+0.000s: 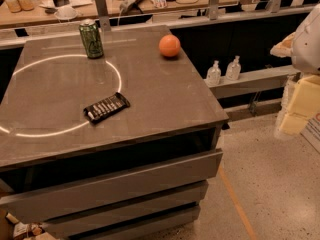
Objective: Move orange near rxbar chocolate
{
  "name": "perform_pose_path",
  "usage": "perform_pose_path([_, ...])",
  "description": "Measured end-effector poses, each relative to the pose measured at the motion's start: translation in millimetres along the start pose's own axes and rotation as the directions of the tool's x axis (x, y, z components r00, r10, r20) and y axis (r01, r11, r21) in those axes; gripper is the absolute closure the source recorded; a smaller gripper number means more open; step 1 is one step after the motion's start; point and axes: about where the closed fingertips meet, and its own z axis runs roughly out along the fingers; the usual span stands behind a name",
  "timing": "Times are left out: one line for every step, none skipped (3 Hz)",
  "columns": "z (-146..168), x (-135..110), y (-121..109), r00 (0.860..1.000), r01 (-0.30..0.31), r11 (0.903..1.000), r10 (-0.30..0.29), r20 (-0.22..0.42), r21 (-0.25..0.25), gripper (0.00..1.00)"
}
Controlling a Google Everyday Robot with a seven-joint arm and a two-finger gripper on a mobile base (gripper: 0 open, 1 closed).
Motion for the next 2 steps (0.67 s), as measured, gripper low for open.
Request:
perform_pose_path([0.0, 0.0, 0.0, 1.0, 0.0, 1.0, 0.0, 0.0, 0.0, 0.0])
perform_pose_path([-2.7, -2.3, -0.1, 0.999, -0.017, 0.9998, 0.017, 0.048, 0.005, 0.0])
